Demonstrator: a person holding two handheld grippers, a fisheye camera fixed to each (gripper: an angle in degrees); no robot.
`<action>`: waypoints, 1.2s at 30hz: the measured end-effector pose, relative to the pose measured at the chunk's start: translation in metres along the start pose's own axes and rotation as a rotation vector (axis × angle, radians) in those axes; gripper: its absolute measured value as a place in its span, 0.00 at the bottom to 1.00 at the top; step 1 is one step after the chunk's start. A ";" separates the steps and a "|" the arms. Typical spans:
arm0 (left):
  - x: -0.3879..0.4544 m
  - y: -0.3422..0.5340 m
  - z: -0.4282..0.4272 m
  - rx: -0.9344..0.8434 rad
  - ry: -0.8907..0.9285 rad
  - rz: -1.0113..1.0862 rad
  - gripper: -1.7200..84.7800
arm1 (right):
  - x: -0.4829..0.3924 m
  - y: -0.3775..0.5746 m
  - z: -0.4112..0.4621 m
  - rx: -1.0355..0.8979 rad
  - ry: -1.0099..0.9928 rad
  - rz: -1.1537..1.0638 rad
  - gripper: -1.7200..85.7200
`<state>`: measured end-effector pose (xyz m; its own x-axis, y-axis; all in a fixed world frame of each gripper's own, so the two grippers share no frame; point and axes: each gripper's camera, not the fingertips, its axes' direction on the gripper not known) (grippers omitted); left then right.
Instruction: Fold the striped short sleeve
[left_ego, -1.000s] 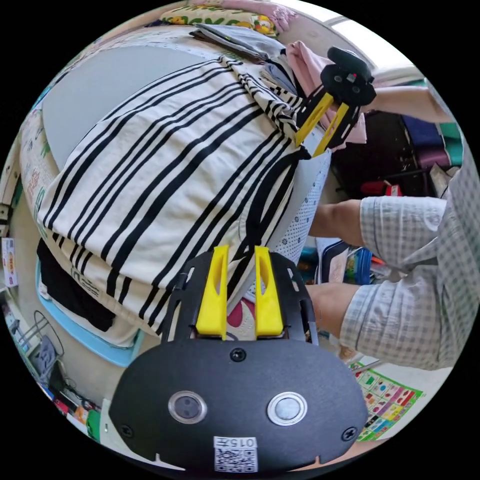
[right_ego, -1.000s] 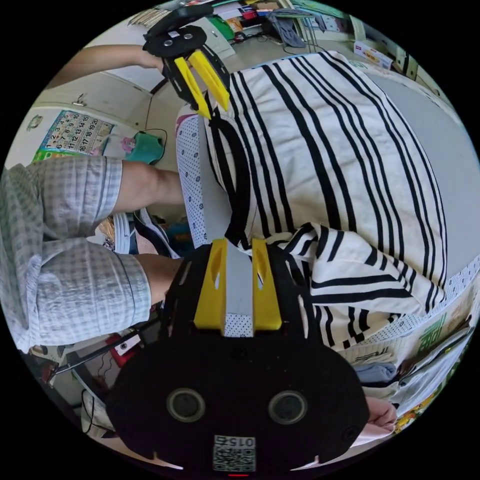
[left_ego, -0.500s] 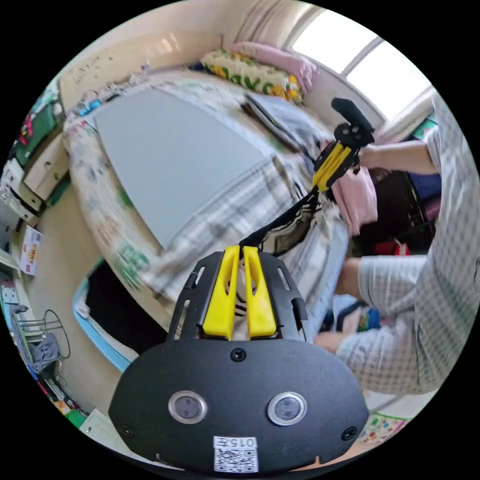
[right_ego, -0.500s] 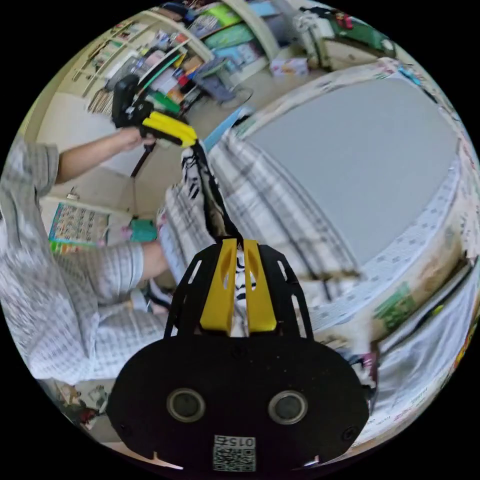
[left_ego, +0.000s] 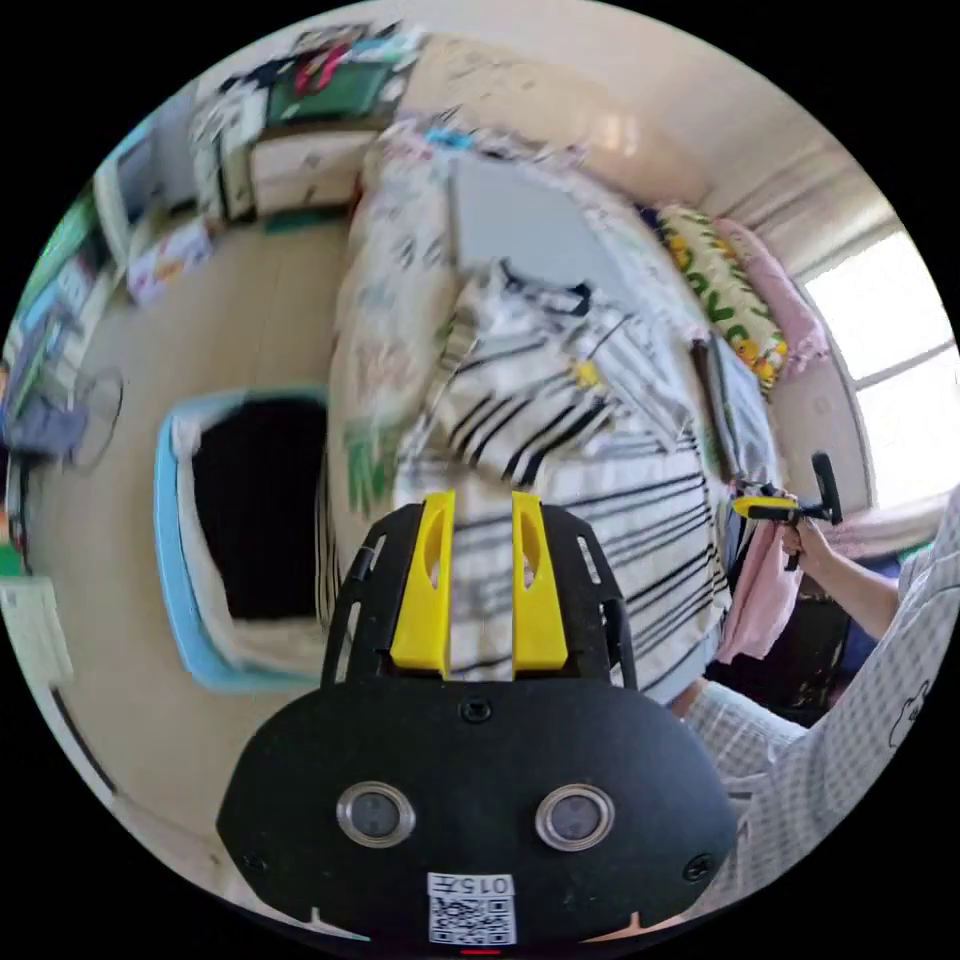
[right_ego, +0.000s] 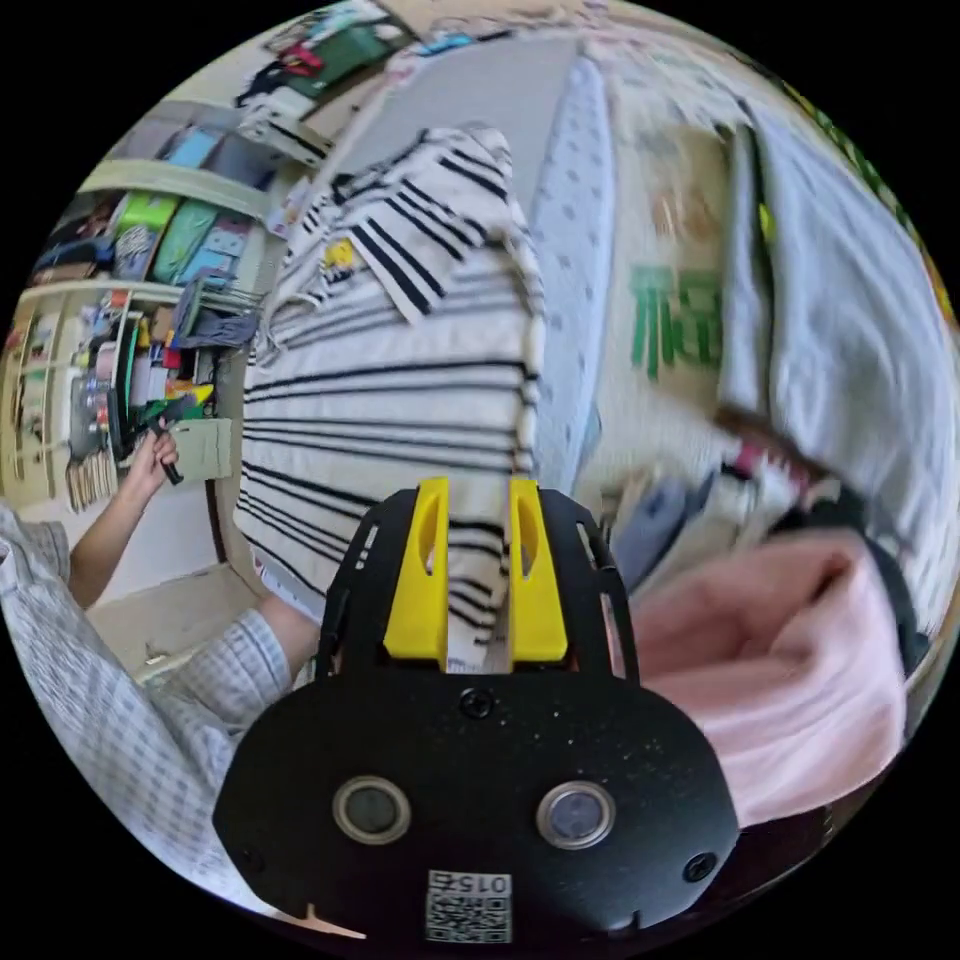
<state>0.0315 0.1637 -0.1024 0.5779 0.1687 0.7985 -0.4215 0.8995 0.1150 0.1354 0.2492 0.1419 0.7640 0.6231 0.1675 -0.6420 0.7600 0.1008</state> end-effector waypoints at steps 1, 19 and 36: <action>-0.017 0.027 0.002 -0.058 0.012 -0.086 0.13 | 0.017 0.026 0.017 -0.035 -0.033 0.048 0.14; -0.039 0.083 -0.067 -0.089 0.252 -0.117 0.02 | 0.064 0.142 0.067 -0.150 -0.409 -0.068 0.04; -0.034 0.094 -0.065 -0.179 0.256 -0.111 0.07 | 0.064 0.141 0.128 -0.181 -0.171 0.004 0.05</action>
<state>0.0177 0.2689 -0.1578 0.7800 0.1410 0.6097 -0.2295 0.9709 0.0690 0.0850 0.3726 0.2922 0.7295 0.5975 0.3329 -0.6113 0.7879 -0.0748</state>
